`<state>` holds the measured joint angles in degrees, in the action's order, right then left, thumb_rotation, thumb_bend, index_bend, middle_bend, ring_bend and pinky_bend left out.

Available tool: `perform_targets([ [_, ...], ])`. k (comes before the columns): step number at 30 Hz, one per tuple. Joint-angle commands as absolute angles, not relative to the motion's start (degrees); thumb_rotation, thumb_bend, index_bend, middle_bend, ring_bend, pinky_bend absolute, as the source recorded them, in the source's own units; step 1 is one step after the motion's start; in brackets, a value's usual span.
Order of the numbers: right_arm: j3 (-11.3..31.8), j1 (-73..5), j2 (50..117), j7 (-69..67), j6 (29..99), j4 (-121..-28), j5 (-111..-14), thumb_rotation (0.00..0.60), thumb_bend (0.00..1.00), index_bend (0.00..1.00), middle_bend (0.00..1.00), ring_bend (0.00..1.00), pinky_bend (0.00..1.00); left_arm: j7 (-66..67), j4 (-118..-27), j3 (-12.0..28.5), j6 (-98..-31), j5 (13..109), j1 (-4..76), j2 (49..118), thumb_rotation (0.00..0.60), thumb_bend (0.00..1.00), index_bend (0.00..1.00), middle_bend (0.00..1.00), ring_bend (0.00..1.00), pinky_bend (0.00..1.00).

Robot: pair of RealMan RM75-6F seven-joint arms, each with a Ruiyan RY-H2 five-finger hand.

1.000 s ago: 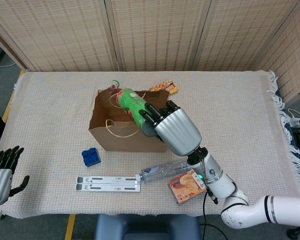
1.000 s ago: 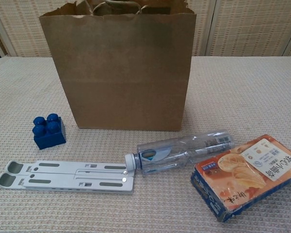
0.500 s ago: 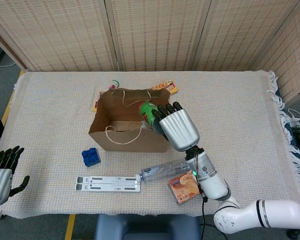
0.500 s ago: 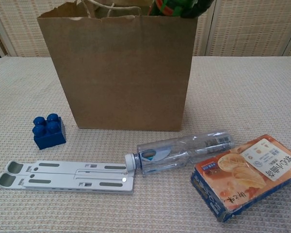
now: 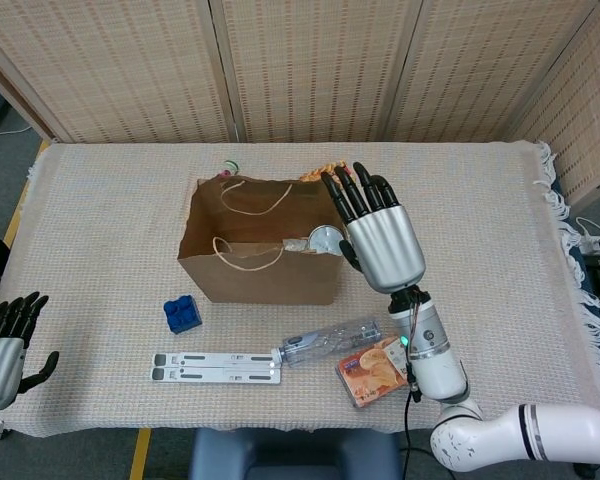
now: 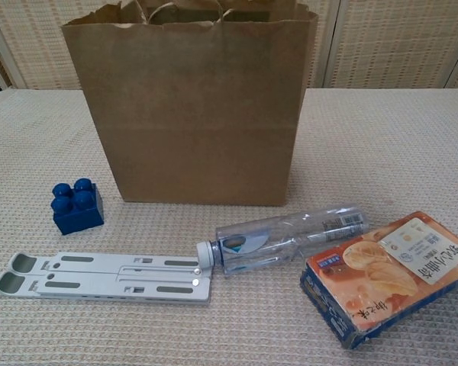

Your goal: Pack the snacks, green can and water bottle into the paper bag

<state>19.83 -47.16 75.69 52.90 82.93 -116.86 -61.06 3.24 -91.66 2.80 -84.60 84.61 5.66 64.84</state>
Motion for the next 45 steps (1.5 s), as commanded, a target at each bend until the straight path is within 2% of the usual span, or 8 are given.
perform_targets([
  [1, 17.7, -42.6, 70.4, 47.0, 83.1, -119.1, -62.8, 0.6, 0.16, 0.0, 0.08, 0.04, 0.19, 3.3, -91.7, 2.8, -84.6, 84.6, 5.7, 64.8, 0.6, 0.36, 0.0, 0.0, 0.0, 0.0],
  [8, 7.5, -30.8, 57.7, 28.8, 79.8, -121.3, -70.1, 0.6, 0.16, 0.0, 0.08, 0.05, 0.18, 4.1, -91.9, 2.8, -84.6, 84.5, 5.7, 64.9, 0.6, 0.36, 0.0, 0.0, 0.0, 0.0],
  [14, 2.0, -27.7, 54.1, 21.5, 75.1, -119.8, -74.6, 0.6, 0.13, 0.0, 0.08, 0.05, 0.18, 4.7, -92.1, 2.9, -84.8, 84.4, 5.6, 65.0, 0.6, 0.36, 0.0, 0.0, 0.0, 0.0],
  [15, -0.2, -27.0, 53.0, 19.5, 72.7, -119.0, -76.5, 0.6, 0.1, 0.0, 0.08, 0.05, 0.17, 4.8, -92.1, 2.9, -84.9, 84.4, 5.6, 65.1, 0.6, 0.36, 0.0, 0.0, 0.0, 0.0],
  [16, -5.8, -26.5, 51.8, 19.5, 66.6, -117.3, -79.8, 0.6, 0.06, 0.0, 0.08, 0.05, 0.15, 5.2, -92.1, 2.9, -85.0, 84.3, 5.5, 65.2, 0.6, 0.36, 0.0, 0.0, 0.0, 0.0],
  [20, -9.4, -26.9, 50.6, 17.4, 60.7, -113.9, -85.1, 0.6, 0.0, 0.0, 0.08, 0.03, 0.12, 5.6, -92.3, 3.0, -84.9, 84.1, 5.5, 65.3, 0.6, 0.36, 0.0, 0.0, 0.0, 0.0],
  [29, -9.6, -30.3, 54.4, 23.8, 49.0, -112.2, -79.1, 0.6, 0.0, 0.0, 0.08, 0.03, 0.11, 5.4, -92.3, 3.0, -84.9, 84.1, 5.5, 65.2, 0.6, 0.36, 0.0, 0.0, 0.0, 0.0],
  [45, -5.2, -32.3, 63.4, 35.2, 50.4, -109.9, -66.5, 0.6, 0.0, 0.0, 0.06, 0.0, 0.08, 4.7, -92.1, 2.9, -84.7, 84.3, 5.6, 65.0, 0.6, 0.36, 0.0, 0.0, 0.0, 0.0],
])
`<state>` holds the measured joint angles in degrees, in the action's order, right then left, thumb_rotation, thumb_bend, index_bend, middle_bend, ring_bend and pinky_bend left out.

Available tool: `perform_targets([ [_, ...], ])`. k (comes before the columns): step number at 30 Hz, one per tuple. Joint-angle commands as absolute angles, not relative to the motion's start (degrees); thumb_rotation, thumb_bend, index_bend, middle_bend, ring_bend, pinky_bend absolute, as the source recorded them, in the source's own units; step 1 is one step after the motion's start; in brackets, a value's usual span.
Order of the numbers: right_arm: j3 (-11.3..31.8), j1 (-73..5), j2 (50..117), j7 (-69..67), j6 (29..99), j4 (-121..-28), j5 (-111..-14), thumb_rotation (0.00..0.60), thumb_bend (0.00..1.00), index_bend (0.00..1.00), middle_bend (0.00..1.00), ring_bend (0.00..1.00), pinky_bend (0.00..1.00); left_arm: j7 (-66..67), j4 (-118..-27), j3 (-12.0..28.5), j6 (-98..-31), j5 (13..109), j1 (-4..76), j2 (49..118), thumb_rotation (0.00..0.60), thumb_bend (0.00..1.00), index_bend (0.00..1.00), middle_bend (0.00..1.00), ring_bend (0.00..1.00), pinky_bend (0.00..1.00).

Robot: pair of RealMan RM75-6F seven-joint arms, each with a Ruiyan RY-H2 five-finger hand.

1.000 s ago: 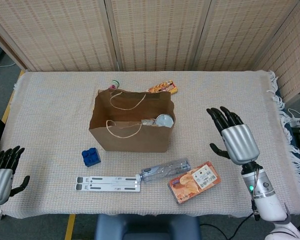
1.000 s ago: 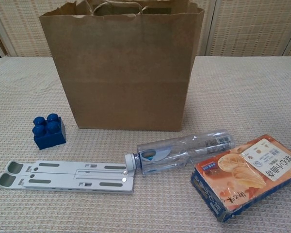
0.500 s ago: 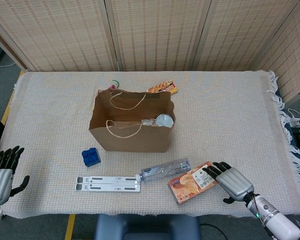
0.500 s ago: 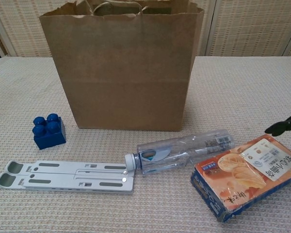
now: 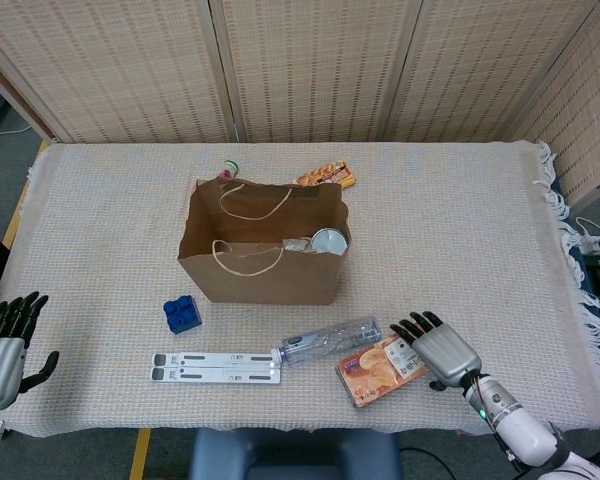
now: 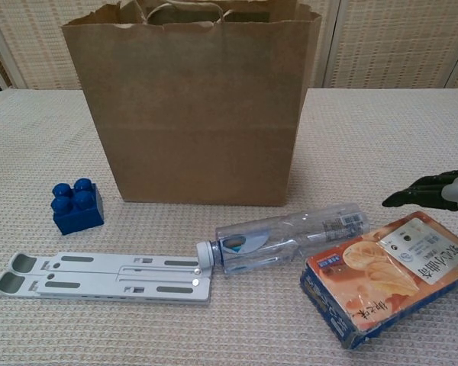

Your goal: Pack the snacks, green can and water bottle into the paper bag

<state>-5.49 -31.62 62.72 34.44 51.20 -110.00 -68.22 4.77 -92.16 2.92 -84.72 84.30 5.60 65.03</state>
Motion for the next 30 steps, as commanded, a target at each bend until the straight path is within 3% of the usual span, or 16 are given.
perform_targets([
  [1, -5.3, -32.7, 63.6, 35.6, 50.0, -109.9, -65.7, 0.6, 0.0, 0.0, 0.06, 0.0, 0.07, 4.7, -92.1, 2.9, -84.7, 84.3, 5.6, 65.0, 0.6, 0.36, 0.0, 0.0, 0.0, 0.0],
  [17, -7.0, -37.2, 69.9, 45.2, 50.0, -107.6, -55.2, 0.6, 0.0, 0.0, 0.05, 0.01, 0.07, 4.3, -92.1, 2.9, -84.6, 84.4, 5.6, 64.9, 0.6, 0.36, 0.0, 0.0, 0.0, 0.0],
  [18, -7.2, -37.0, 70.4, 45.7, 50.8, -107.3, -55.2, 0.6, 0.0, 0.04, 0.09, 0.06, 0.13, 4.3, -92.1, 2.9, -84.6, 84.4, 5.6, 64.9, 0.6, 0.36, 0.0, 0.0, 0.0, 0.0],
  [20, -7.4, -36.4, 71.5, 46.0, 52.8, -106.4, -56.4, 0.6, 0.04, 0.23, 0.26, 0.25, 0.32, 4.3, -92.0, 2.8, -84.6, 84.5, 5.7, 64.9, 0.6, 0.36, 0.0, 0.0, 0.0, 0.0],
  [22, -7.6, -35.6, 72.0, 44.8, 53.9, -106.0, -57.5, 0.6, 0.12, 0.5, 0.48, 0.5, 0.55, 4.2, -92.0, 2.8, -84.6, 84.5, 5.6, 64.9, 0.6, 0.36, 0.0, 0.0, 0.0, 0.0],
  [24, -7.5, -35.0, 71.6, 42.9, 54.5, -106.0, -58.7, 0.6, 0.16, 0.62, 0.57, 0.6, 0.63, 4.3, -92.0, 2.8, -84.6, 84.5, 5.6, 64.9, 0.6, 0.36, 0.0, 0.0, 0.0, 0.0],
  [27, -7.0, -34.0, 69.9, 38.5, 55.5, -107.1, -62.1, 0.6, 0.19, 0.7, 0.62, 0.65, 0.66, 4.4, -92.0, 2.8, -84.6, 84.5, 5.7, 64.9, 0.6, 0.36, 0.0, 0.0, 0.0, 0.0],
  [30, -5.8, -32.6, 66.9, 30.7, 57.1, -109.7, -67.1, 0.6, 0.2, 0.71, 0.63, 0.65, 0.66, 4.6, -92.1, 2.8, -84.7, 84.4, 5.6, 64.9, 0.6, 0.36, 0.0, 0.0, 0.0, 0.0],
])
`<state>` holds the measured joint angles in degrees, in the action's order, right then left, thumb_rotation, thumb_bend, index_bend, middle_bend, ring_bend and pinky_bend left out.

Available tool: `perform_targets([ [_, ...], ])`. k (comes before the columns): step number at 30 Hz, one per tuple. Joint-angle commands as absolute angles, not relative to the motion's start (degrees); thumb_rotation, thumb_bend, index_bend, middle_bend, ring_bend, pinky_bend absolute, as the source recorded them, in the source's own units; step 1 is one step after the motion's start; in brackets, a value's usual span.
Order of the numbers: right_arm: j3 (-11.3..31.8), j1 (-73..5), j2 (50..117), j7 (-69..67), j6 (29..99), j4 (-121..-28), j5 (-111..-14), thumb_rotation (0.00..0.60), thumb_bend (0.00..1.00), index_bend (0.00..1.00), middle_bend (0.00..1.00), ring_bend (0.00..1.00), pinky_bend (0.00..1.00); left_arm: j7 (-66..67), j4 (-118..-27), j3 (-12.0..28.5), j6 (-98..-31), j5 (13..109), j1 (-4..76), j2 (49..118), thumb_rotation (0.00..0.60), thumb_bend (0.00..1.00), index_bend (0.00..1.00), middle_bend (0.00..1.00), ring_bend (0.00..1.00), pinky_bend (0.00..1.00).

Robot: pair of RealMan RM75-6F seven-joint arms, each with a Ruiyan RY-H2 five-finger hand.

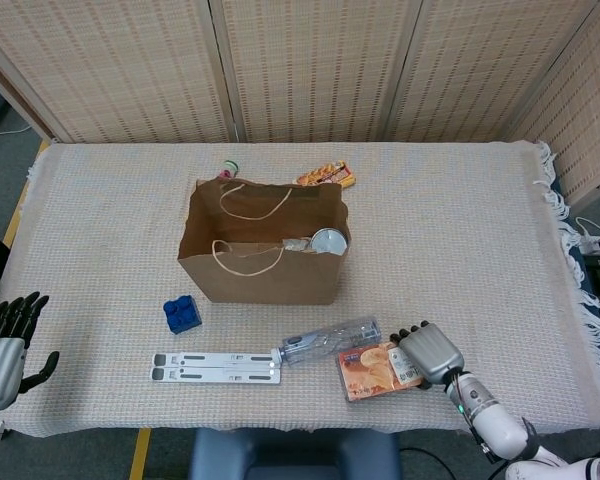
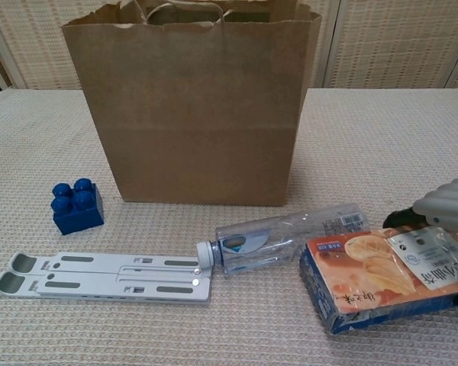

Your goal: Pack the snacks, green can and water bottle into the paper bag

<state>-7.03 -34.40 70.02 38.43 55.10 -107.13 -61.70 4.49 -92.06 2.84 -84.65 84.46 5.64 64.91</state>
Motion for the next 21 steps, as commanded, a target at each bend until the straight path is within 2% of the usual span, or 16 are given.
perform_targets([
  [1, -5.5, -32.3, 66.3, 29.2, 57.5, -110.2, -68.2, 0.6, 0.2, 0.71, 0.63, 0.65, 0.67, 4.6, -92.1, 2.8, -84.7, 84.4, 5.6, 64.9, 0.6, 0.36, 0.0, 0.0, 0.0, 0.0],
  [4, -3.8, -31.3, 63.2, 22.0, 60.1, -112.6, -74.0, 0.6, 0.21, 0.71, 0.63, 0.65, 0.68, 4.8, -92.1, 2.9, -84.7, 84.4, 5.6, 65.0, 0.6, 0.36, 0.0, 0.0, 0.0, 0.0],
  [9, 0.1, -31.0, 58.8, 16.1, 64.0, -116.4, -78.3, 0.6, 0.21, 0.71, 0.63, 0.65, 0.68, 5.0, -92.2, 2.9, -84.8, 84.4, 5.6, 65.1, 0.6, 0.36, 0.0, 0.0, 0.0, 0.0],
  [15, 6.4, -30.6, 55.8, 12.2, 69.7, -121.3, -78.0, 0.6, 0.2, 0.71, 0.63, 0.65, 0.68, 4.9, -92.2, 2.9, -84.7, 84.3, 5.6, 65.0, 0.6, 0.36, 0.0, 0.0, 0.0, 0.0],
  [21, 14.4, -31.2, 55.3, 12.8, 76.0, -124.5, -72.7, 0.6, 0.21, 0.71, 0.63, 0.64, 0.68, 4.6, -92.1, 2.8, -84.7, 84.4, 5.6, 64.9, 0.6, 0.36, 0.0, 0.0, 0.0, 0.0],
])
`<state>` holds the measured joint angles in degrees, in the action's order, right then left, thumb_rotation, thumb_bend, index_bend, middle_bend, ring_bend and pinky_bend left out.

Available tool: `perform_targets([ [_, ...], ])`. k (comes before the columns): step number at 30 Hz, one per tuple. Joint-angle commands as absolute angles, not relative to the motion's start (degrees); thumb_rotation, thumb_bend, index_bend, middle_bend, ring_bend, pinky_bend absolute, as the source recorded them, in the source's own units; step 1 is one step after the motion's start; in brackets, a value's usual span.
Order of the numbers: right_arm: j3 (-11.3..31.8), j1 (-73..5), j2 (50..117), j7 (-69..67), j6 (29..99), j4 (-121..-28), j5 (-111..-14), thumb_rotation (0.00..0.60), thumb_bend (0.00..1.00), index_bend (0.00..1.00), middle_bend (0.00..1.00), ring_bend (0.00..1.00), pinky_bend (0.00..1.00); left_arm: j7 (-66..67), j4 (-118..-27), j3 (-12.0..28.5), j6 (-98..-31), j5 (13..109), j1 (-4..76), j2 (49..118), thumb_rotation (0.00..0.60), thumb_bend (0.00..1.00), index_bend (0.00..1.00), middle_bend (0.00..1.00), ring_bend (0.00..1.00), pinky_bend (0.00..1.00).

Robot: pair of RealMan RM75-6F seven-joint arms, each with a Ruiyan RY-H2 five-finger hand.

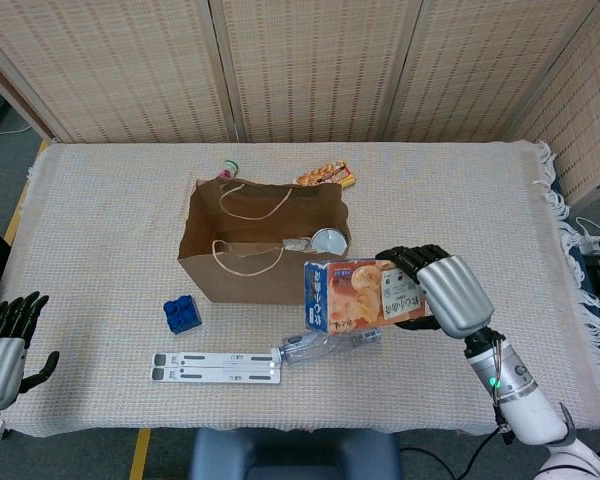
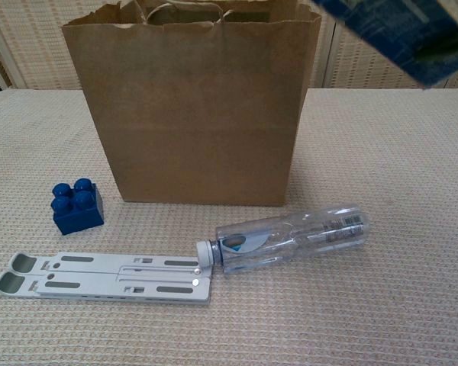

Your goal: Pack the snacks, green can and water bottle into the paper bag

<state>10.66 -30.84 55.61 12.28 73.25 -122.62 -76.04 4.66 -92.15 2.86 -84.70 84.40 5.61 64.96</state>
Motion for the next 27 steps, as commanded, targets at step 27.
perform_targets([
  [27, 22.7, -62.7, 65.1, 80.0, 84.0, -121.2, -40.2, 0.6, 0.21, 0.71, 0.63, 0.64, 0.68, 2.9, -91.5, 2.7, -84.6, 84.8, 5.7, 64.9, 0.6, 0.36, 0.0, 0.0, 0.0, 0.0],
])
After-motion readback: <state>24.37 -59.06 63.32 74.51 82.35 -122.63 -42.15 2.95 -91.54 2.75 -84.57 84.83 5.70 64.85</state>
